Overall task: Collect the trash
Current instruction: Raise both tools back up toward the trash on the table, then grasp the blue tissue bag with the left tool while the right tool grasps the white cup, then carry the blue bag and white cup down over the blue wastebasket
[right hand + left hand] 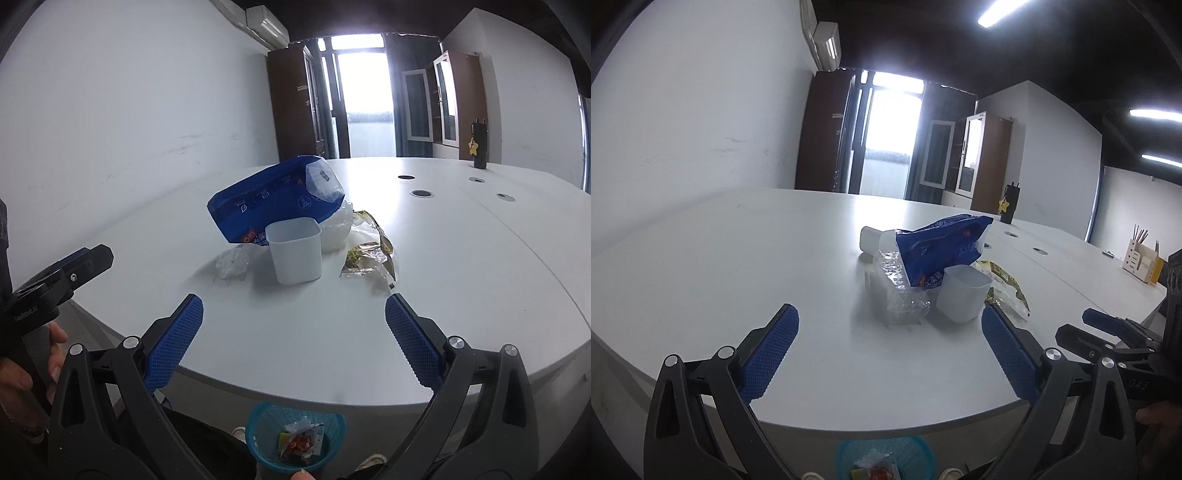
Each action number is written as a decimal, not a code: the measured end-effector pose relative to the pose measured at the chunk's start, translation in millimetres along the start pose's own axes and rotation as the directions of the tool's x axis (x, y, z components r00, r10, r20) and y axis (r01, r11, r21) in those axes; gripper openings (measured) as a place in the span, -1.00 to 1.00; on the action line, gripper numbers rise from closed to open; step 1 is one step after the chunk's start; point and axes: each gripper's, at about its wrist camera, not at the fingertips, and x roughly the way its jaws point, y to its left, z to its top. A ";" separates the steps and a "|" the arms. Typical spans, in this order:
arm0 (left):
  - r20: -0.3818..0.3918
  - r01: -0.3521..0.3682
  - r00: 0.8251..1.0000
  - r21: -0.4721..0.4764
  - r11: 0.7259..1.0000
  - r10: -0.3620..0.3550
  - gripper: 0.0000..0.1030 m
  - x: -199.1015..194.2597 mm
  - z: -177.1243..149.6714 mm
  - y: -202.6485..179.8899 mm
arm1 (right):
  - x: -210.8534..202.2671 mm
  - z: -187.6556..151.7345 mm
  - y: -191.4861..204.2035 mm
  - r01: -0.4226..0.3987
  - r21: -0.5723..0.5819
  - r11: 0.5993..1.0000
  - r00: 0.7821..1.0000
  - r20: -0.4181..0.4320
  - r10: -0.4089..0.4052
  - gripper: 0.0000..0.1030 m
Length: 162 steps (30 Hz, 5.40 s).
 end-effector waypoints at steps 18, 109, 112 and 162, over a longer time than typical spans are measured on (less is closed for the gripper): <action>-0.095 0.012 0.995 -0.071 0.997 -0.019 0.89 38.6 6.6 34.6 | 63.9 10.5 -1.1 -0.007 -0.032 0.999 0.998 -0.057 0.005 0.83; -0.113 0.174 0.977 -0.046 0.984 -0.179 -0.95 20.6 22.4 -8.7 | 16.2 15.1 -11.5 -0.049 -0.059 0.997 0.995 -0.087 0.043 0.08; -0.104 0.183 0.977 -0.032 0.983 -0.186 -0.95 12.9 21.2 -14.2 | 8.3 12.4 -6.6 -0.051 -0.074 0.996 0.996 -0.082 0.045 0.08; -0.600 0.149 0.790 -0.006 0.989 -0.123 -0.96 42.6 -184.5 1.2 | 34.2 -182.5 0.1 -0.041 -0.055 0.998 0.899 -0.438 0.013 0.08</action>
